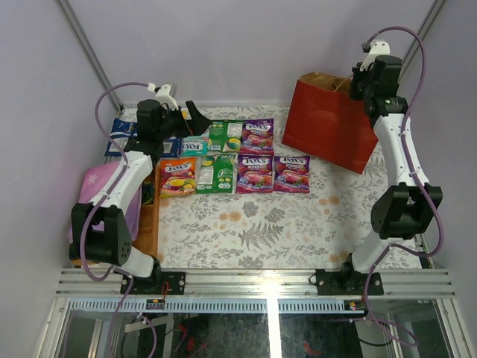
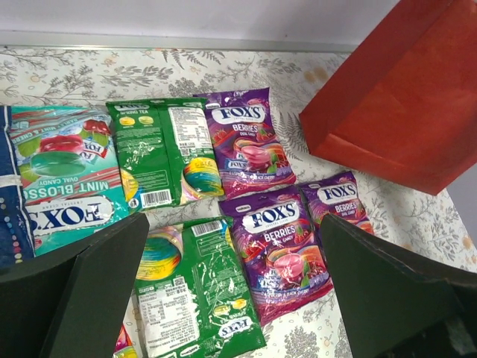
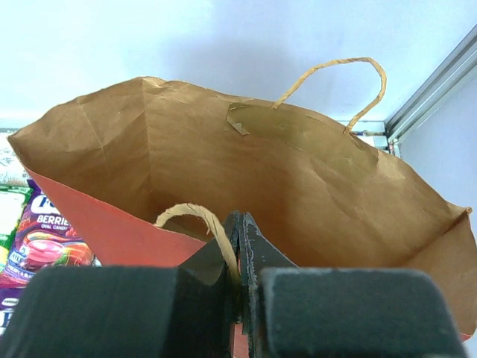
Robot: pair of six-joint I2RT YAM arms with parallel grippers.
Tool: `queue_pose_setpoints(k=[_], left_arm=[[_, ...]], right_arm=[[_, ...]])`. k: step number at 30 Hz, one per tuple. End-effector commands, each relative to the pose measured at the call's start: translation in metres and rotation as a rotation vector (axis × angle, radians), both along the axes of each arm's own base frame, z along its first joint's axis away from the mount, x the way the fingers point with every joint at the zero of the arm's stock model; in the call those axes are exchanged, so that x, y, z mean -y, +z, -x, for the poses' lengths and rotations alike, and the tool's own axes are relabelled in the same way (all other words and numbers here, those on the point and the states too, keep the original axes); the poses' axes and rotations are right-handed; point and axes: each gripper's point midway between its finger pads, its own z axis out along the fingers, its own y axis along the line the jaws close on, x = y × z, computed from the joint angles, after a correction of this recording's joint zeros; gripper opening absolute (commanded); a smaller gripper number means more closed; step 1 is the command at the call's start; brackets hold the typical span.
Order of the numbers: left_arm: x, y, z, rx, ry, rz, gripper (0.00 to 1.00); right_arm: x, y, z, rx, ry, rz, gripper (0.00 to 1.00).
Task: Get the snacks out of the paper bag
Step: Adjust the paper bag at the center of the board.
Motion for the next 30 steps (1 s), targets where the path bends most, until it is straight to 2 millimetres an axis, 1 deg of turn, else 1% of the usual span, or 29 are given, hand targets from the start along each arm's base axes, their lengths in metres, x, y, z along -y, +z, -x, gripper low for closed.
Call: queue_pose_setpoints(k=[1, 8, 9, 10, 11, 13, 14, 15, 16, 17, 19, 20, 23, 24, 25, 27, 28, 29, 30], left_arm=[[-0.01, 0.028, -0.005, 0.098, 0.045, 0.028, 1.0], [-0.01, 0.027, -0.007, 0.094, 0.041, 0.035, 1.0], [-0.01, 0.026, -0.007, 0.094, 0.041, 0.035, 1.0], [-0.009, 0.025, -0.008, 0.091, 0.039, 0.036, 1.0], [-0.01, 0.024, -0.008, 0.09, 0.04, 0.035, 1.0], [-0.01, 0.025, -0.009, 0.09, 0.041, 0.037, 1.0], [-0.01, 0.025, -0.009, 0.09, 0.041, 0.037, 1.0], [-0.01, 0.026, -0.009, 0.091, 0.042, 0.038, 1.0], [-0.01, 0.025, -0.009, 0.09, 0.042, 0.038, 1.0], [-0.011, 0.025, -0.009, 0.091, 0.044, 0.037, 1.0], [-0.011, 0.026, -0.009, 0.092, 0.044, 0.038, 1.0], [-0.011, 0.026, -0.009, 0.091, 0.042, 0.039, 1.0], [-0.011, 0.027, -0.007, 0.091, 0.037, 0.039, 1.0], [-0.01, 0.028, -0.006, 0.094, 0.032, 0.039, 1.0], [-0.011, 0.029, -0.006, 0.095, 0.032, 0.039, 1.0], [-0.01, 0.031, -0.004, 0.1, 0.027, 0.037, 1.0], [-0.011, 0.032, -0.003, 0.103, 0.029, 0.036, 1.0], [-0.012, 0.033, -0.003, 0.104, 0.029, 0.036, 1.0], [-0.013, 0.034, -0.002, 0.107, 0.031, 0.036, 1.0]], right_arm=[[-0.004, 0.036, 0.008, 0.097, 0.005, -0.004, 0.0], [0.002, 0.02, 0.005, 0.058, -0.019, 0.013, 0.0], [0.002, 0.018, 0.005, 0.052, -0.018, 0.012, 0.01], [0.001, 0.018, 0.006, 0.053, -0.016, 0.01, 0.07], [0.0, 0.017, 0.008, 0.051, -0.011, 0.005, 0.17], [-0.005, 0.013, 0.011, 0.044, 0.006, -0.014, 0.42], [-0.009, 0.02, 0.018, 0.058, 0.019, -0.033, 0.56], [-0.013, 0.025, 0.024, 0.072, 0.038, -0.056, 0.67], [-0.02, 0.032, 0.031, 0.093, 0.067, -0.08, 0.76], [-0.028, 0.033, 0.04, 0.101, 0.097, -0.114, 0.83], [-0.046, 0.043, 0.059, 0.134, 0.169, -0.186, 0.95], [-0.054, 0.05, 0.069, 0.156, 0.203, -0.228, 1.0], [-0.077, 0.066, 0.104, 0.181, 0.292, -0.35, 0.99], [-0.083, 0.069, 0.117, 0.185, 0.313, -0.39, 1.0], [-0.085, 0.076, 0.131, 0.208, 0.315, -0.426, 0.99], [-0.085, 0.069, 0.149, 0.211, 0.283, -0.493, 0.99], [-0.083, 0.057, 0.155, 0.198, 0.249, -0.53, 0.99], [-0.08, 0.055, 0.163, 0.211, 0.214, -0.564, 0.99], [-0.078, 0.059, 0.169, 0.246, 0.194, -0.599, 0.99]])
